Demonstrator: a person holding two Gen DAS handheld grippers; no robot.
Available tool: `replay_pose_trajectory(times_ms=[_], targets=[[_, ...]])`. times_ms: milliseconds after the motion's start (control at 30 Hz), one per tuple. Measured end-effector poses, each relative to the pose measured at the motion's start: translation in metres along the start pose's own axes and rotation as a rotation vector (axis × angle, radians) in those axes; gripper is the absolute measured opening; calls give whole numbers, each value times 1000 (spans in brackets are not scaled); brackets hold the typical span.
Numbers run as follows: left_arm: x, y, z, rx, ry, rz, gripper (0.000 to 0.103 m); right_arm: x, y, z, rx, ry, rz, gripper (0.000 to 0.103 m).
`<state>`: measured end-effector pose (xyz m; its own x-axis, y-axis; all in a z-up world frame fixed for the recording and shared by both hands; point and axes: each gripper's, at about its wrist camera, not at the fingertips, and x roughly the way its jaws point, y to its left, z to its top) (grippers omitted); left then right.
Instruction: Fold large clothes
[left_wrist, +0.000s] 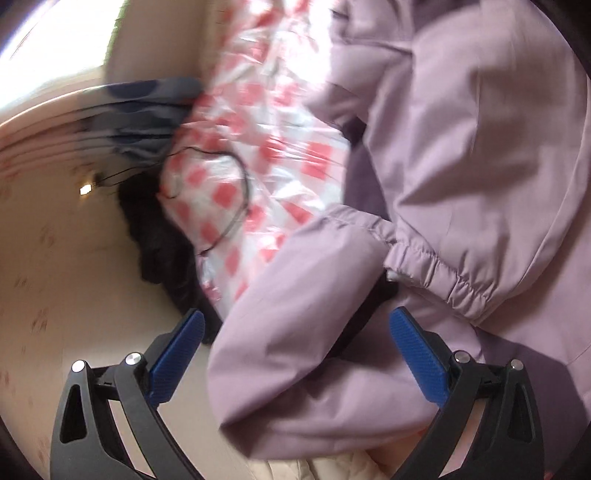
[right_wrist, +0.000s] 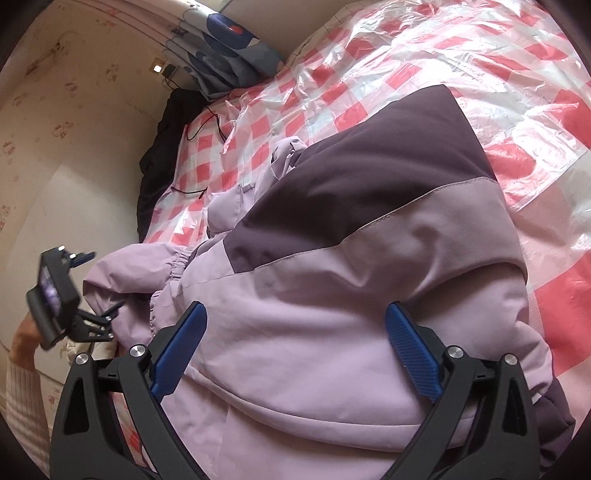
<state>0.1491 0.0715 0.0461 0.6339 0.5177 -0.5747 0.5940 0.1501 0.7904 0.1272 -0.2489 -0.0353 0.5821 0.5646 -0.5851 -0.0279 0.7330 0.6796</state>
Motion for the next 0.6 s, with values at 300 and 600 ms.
replay_pose_trajectory(times_ms=[300, 600], targets=[[66, -13, 25, 130, 131, -11, 97, 2, -1, 0, 0, 5, 1, 94], [103, 12, 31, -103, 241, -40, 32, 6, 1, -1, -7, 17, -9, 95]])
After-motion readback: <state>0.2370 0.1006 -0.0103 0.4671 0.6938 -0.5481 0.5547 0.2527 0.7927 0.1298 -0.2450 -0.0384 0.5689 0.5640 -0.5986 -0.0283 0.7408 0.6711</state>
